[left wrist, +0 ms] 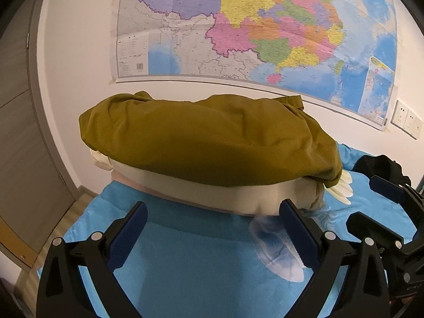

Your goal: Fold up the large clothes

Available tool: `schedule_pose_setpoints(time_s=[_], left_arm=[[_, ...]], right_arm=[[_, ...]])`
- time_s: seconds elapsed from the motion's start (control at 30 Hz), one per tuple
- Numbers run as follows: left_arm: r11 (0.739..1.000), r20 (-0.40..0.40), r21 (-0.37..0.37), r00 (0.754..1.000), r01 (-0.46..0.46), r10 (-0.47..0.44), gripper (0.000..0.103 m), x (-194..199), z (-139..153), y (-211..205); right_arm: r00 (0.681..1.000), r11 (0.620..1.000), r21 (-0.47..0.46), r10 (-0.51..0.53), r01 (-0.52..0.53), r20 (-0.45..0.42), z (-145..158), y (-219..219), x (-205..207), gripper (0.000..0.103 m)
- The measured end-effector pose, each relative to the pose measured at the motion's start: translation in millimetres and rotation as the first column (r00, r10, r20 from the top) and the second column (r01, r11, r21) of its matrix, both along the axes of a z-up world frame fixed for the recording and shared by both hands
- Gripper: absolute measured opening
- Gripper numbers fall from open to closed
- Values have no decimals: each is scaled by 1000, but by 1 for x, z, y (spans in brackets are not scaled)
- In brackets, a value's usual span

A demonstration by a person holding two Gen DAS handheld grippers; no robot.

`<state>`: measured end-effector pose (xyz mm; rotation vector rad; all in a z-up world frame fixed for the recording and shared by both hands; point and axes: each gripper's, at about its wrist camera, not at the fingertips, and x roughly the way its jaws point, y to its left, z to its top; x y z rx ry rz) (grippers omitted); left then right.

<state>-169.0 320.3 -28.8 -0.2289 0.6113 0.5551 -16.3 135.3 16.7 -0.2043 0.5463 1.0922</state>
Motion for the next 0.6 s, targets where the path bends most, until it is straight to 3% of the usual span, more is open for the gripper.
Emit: schedule_pose_setpoints(time_s=[0.6], left_arm=[[1000,7,-10,1000,-3,3,96,-11,-2,-12]], right_arm=[[1000,1000,5,-10,10,1,-3,-12,-12,97]])
